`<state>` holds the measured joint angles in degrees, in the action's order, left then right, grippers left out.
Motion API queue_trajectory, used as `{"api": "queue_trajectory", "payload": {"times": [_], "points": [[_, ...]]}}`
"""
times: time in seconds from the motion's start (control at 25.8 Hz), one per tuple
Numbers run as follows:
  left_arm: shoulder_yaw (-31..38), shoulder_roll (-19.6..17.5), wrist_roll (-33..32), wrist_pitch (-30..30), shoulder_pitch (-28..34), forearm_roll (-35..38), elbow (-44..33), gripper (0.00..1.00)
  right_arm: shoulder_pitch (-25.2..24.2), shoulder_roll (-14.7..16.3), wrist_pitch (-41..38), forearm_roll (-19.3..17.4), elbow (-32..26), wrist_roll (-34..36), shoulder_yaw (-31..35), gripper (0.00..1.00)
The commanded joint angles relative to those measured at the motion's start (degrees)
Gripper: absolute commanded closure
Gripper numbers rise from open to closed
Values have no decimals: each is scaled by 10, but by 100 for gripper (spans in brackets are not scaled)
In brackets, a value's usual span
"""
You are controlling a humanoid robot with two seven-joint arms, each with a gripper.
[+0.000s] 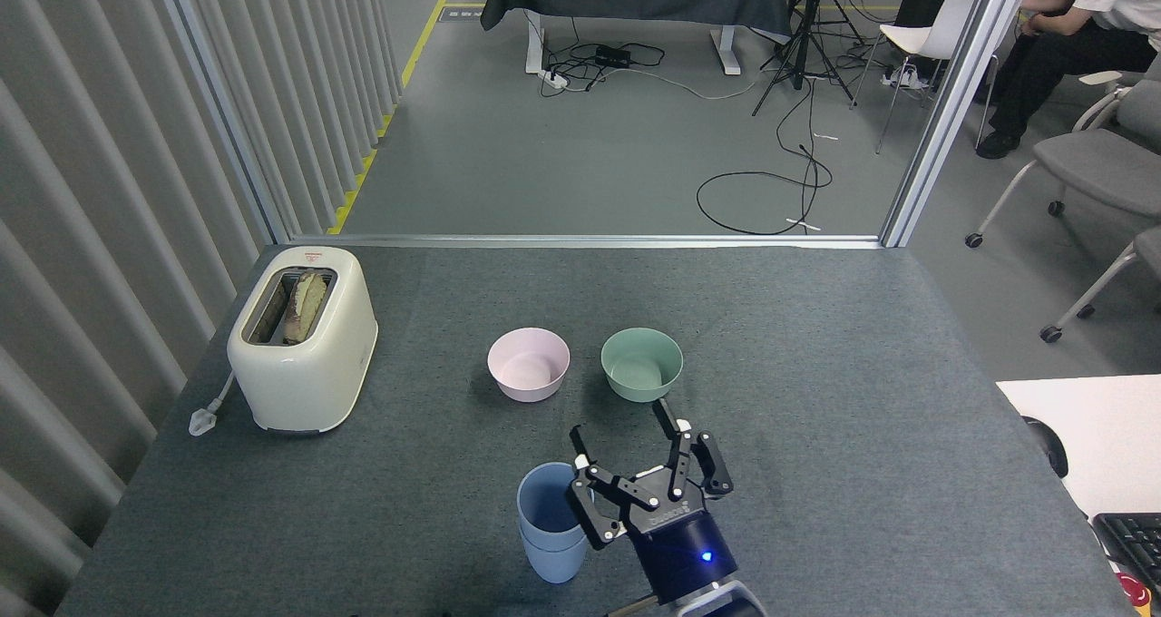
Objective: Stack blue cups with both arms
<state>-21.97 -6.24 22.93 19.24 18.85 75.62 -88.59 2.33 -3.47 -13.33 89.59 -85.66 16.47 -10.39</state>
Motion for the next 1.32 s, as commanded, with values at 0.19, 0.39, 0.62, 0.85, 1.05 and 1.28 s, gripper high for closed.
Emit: {"api": "queue_trajectory", "payload": {"times": [0.19, 0.39, 0.62, 0.85, 1.05, 1.28], "points": [[16, 1, 0, -2, -17, -2, 1, 1, -123, 65, 0, -3, 8, 1, 98, 0], [16, 1, -3, 0, -18, -3, 1, 1, -169, 64, 3, -3, 8, 1, 128, 0], [26, -1, -4, -2, -16, -3, 1, 1, -201, 68, -17, -4, 8, 11, 165, 0], [26, -4, 0, -2, -10, 0, -4, 1, -202, 68, -21, -4, 6, 10, 165, 0], [26, -14, 0, -10, -9, 0, -3, 1, -215, 67, -21, -4, 0, 9, 172, 0], [27, -27, 6, -38, -8, 0, 0, 1, -225, 68, -21, -3, -2, 10, 178, 0]]}}
